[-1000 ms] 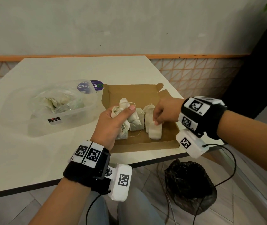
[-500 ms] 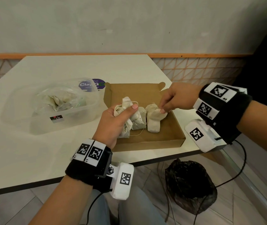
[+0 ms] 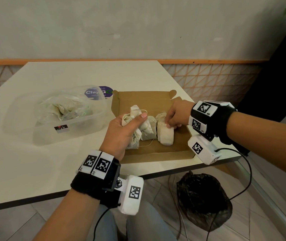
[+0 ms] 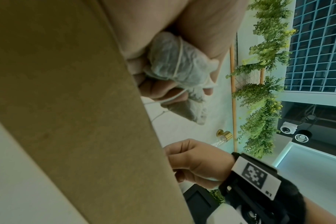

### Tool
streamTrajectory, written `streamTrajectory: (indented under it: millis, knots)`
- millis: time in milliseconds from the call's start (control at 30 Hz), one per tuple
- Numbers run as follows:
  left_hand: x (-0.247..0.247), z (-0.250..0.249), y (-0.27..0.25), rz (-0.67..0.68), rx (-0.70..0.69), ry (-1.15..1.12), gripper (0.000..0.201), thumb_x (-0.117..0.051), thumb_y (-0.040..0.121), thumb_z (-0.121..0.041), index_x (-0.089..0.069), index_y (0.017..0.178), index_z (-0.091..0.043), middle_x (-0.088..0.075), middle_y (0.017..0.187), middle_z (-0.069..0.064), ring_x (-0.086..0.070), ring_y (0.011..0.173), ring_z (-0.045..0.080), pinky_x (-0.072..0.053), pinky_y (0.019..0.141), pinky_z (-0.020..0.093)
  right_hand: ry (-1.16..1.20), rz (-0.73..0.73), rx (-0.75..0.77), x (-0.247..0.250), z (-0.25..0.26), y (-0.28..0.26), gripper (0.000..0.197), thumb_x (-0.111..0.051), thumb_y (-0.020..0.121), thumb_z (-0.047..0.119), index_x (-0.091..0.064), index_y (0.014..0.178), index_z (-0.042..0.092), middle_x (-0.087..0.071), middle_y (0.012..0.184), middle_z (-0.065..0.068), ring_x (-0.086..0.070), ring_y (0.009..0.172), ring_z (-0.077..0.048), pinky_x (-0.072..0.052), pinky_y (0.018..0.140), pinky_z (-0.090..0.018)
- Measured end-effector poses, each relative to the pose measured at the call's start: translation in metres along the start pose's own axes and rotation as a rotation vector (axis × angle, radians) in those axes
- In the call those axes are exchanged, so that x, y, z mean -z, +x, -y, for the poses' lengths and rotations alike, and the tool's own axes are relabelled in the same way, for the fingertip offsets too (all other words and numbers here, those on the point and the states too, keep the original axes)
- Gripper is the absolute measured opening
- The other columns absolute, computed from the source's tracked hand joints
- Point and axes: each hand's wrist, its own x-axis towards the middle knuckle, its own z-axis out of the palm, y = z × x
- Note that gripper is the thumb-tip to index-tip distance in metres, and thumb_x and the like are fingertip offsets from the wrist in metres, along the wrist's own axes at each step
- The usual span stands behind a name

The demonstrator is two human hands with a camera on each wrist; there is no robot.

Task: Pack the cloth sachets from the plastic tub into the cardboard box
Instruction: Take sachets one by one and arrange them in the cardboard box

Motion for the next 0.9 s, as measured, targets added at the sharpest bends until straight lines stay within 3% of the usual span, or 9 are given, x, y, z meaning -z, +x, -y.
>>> streamTrajectory:
  millis: [100,200,300,367,433,533,667,800,900]
  knots:
    - [0.000,-0.001,0.000,0.003,0.009,0.000,0.031,-0.073,0.066,-0.033,-0.068,0.090,-0.014,-0.069,0.075,-0.005,-0.064,0.075,0.009,-0.051,0.074,0.027,-0.069,-0.026,0.031,0.008,-0.001,-0.004,0.014,-0.070,0.080,0.026,-0.069,0.092,0.020,-0.060,0.069,0.010,-0.053,0.063,-0.002,-0.040,0.060,-0.016]
    - [0.001,0.000,0.000,0.002,0.012,0.013,0.037,-0.079,0.065,-0.035,-0.068,0.091,-0.012,-0.067,0.078,0.000,-0.063,0.078,0.012,-0.051,0.076,0.030,-0.043,-0.146,0.080,0.014,-0.001,-0.023,0.003,-0.065,0.082,0.018,-0.065,0.084,0.019,-0.059,0.069,0.013,-0.055,0.069,-0.006,-0.040,0.059,-0.016]
    - [0.002,0.001,0.001,0.004,0.013,0.018,0.035,-0.082,0.066,-0.034,-0.067,0.090,-0.012,-0.067,0.076,-0.001,-0.063,0.078,0.012,-0.051,0.074,0.029,0.063,0.081,0.098,0.002,-0.001,-0.046,0.010,-0.060,0.086,0.014,-0.069,0.090,0.015,-0.067,0.075,0.007,-0.061,0.063,-0.002,-0.048,0.059,-0.013]
    - [0.001,0.000,0.001,-0.001,0.010,0.019,0.036,-0.080,0.064,-0.036,-0.068,0.090,-0.014,-0.068,0.077,-0.003,-0.064,0.077,0.011,-0.052,0.071,0.027,-0.073,0.213,0.114,-0.013,-0.001,-0.051,0.017,-0.061,0.086,0.020,-0.070,0.100,0.021,-0.068,0.086,0.010,-0.059,0.068,0.001,-0.047,0.071,-0.016]
    - [0.000,-0.001,0.000,0.000,0.009,0.014,0.037,-0.073,0.061,-0.039,-0.068,0.089,-0.016,-0.069,0.077,-0.004,-0.065,0.076,0.009,-0.053,0.069,0.024,-0.225,0.203,0.157,-0.024,-0.002,-0.047,0.023,-0.061,0.086,0.024,-0.069,0.107,0.026,-0.067,0.096,0.011,-0.055,0.082,-0.002,-0.041,0.082,-0.018]
    - [0.000,-0.001,-0.001,0.001,0.006,0.006,0.038,-0.071,0.061,-0.037,-0.068,0.092,-0.015,-0.070,0.075,-0.006,-0.066,0.074,0.006,-0.052,0.065,0.021,-0.247,0.161,0.162,-0.025,-0.001,-0.043,0.027,-0.061,0.086,0.025,-0.067,0.112,0.026,-0.067,0.105,0.007,-0.057,0.098,-0.010,-0.043,0.094,-0.023]
    - [0.001,-0.002,-0.001,0.006,0.004,0.001,0.037,-0.071,0.062,-0.037,-0.068,0.091,-0.015,-0.070,0.074,-0.007,-0.066,0.073,0.005,-0.052,0.065,0.021,-0.237,0.137,0.171,-0.026,-0.001,-0.043,0.026,-0.061,0.087,0.026,-0.067,0.112,0.025,-0.066,0.106,0.006,-0.053,0.093,-0.009,-0.041,0.089,-0.019]
    - [0.001,-0.004,-0.001,0.016,0.032,-0.042,0.021,-0.068,0.075,-0.028,-0.066,0.090,-0.013,-0.069,0.069,-0.009,-0.065,0.066,0.003,-0.050,0.058,0.017,-0.071,0.030,0.169,-0.014,-0.003,-0.049,0.016,-0.062,0.086,0.023,-0.070,0.100,0.022,-0.062,0.087,0.014,-0.055,0.082,-0.005,-0.041,0.074,-0.013]
    - [0.003,-0.009,0.002,0.007,0.102,-0.077,0.018,-0.063,0.085,-0.030,-0.065,0.092,-0.014,-0.064,0.071,-0.001,-0.058,0.059,0.009,-0.045,0.048,0.016,0.374,-0.118,0.188,-0.006,0.003,-0.053,0.015,-0.067,0.082,0.027,-0.068,0.092,0.015,-0.068,0.082,0.001,-0.064,0.076,-0.010,-0.054,0.075,-0.025]
